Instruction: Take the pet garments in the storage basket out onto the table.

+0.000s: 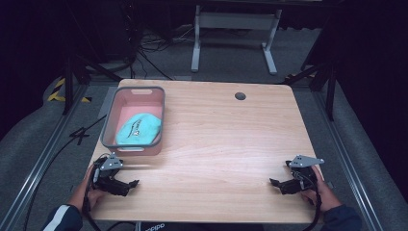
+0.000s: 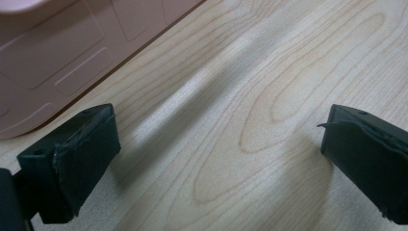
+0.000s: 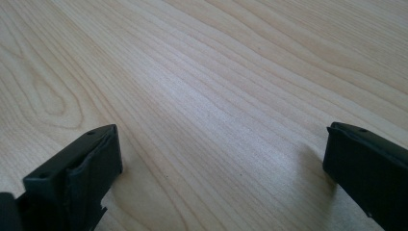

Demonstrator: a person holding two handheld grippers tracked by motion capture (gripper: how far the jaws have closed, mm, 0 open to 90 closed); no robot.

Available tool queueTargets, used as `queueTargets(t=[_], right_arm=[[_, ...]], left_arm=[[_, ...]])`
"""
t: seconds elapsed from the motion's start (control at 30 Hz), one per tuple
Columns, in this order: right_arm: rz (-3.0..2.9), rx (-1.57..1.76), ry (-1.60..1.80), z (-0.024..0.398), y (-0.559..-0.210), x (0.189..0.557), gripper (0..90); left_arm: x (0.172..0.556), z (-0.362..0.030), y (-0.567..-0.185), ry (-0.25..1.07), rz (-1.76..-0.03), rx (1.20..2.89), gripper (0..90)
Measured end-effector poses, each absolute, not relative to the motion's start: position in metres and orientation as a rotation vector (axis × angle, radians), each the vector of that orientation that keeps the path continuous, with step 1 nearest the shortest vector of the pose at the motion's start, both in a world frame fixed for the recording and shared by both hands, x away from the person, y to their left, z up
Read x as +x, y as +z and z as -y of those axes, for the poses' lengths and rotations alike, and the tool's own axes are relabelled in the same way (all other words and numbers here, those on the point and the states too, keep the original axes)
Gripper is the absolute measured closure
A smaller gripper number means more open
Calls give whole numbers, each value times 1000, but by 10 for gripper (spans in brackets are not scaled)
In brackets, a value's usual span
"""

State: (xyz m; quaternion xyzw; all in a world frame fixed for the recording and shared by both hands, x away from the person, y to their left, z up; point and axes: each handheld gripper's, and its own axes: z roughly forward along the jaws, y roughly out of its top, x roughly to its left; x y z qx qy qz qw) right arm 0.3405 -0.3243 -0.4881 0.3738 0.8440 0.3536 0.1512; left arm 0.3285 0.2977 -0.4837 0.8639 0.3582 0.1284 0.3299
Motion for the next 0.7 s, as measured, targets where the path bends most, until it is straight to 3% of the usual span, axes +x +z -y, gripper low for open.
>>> queueTargets(t=[0.4, 0.6, 0.7], right_arm=[[-2426, 1070, 1016, 324, -488, 341, 2], [-2428, 1067, 1013, 324, -488, 341, 1], [-2428, 1066, 1013, 324, -488, 341, 2]], left_arm=[[326, -298, -483, 337, -946, 2254, 14], [322, -303, -475, 343, -953, 2296, 165], [320, -305, -470, 340, -921, 2338, 167]])
